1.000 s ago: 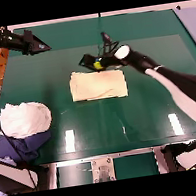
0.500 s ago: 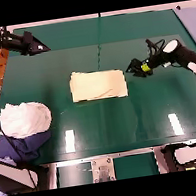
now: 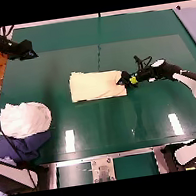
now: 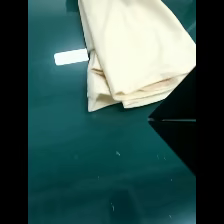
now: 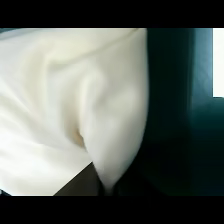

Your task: Fold the shirts.

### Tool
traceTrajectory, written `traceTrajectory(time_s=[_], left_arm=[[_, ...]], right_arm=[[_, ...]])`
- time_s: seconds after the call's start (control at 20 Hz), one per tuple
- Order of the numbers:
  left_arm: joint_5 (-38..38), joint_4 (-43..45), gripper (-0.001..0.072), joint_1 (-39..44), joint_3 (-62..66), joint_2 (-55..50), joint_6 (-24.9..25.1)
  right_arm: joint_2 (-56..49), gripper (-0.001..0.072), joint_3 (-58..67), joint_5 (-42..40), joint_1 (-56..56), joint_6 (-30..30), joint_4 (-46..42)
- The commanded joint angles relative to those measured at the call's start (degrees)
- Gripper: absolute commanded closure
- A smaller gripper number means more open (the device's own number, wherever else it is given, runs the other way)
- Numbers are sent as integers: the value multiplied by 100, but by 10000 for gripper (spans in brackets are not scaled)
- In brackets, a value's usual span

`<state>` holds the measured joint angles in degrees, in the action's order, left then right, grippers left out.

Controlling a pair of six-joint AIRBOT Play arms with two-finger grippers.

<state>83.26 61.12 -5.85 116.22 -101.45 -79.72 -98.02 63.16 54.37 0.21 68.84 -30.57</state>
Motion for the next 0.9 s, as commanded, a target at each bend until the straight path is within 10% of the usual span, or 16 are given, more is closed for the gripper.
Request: traceTrajectory(time_s=[0.0, 0.85], left_arm=[[-70, 361, 689, -2, 0, 2, -105], [94, 354, 688, -2, 0, 2, -103]], right_arm=[[-96, 700, 570, 212, -50, -374, 807], [2081, 701, -1008, 1355, -8002, -129, -730]])
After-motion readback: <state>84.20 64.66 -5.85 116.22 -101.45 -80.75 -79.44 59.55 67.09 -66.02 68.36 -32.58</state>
